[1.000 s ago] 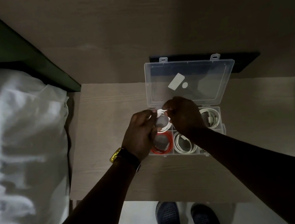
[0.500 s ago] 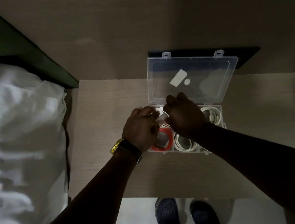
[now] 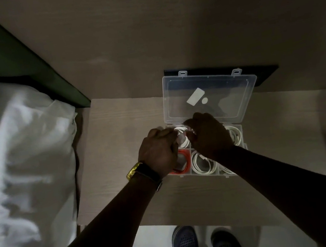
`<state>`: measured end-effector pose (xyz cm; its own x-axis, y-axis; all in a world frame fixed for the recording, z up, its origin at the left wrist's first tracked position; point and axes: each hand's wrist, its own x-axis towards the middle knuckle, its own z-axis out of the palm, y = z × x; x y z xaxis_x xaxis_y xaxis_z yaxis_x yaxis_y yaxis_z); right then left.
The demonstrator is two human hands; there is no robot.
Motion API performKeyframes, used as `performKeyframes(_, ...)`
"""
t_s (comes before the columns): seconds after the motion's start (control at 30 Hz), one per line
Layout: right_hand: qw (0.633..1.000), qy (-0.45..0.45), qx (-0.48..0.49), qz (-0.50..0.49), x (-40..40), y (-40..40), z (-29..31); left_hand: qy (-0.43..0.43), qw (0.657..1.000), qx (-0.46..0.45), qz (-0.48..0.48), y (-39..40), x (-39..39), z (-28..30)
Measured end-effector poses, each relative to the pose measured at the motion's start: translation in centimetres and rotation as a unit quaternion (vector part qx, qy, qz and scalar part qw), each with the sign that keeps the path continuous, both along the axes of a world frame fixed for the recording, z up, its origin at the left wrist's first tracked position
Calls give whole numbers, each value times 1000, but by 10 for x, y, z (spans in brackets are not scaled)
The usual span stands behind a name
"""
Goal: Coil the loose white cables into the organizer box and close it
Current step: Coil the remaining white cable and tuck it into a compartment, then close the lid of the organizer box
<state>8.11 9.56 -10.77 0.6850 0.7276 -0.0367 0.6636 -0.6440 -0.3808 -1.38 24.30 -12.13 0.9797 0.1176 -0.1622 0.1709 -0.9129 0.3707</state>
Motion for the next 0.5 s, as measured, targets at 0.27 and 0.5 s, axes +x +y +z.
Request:
performKeyframes(0.27, 776, 199, 379, -463, 42, -45, 38, -75, 885, -324, 327, 10, 45, 34)
performKeyframes(0.5, 799, 282, 417, -327, 26, -90, 61, -119, 774, -539, 310, 6, 29, 56)
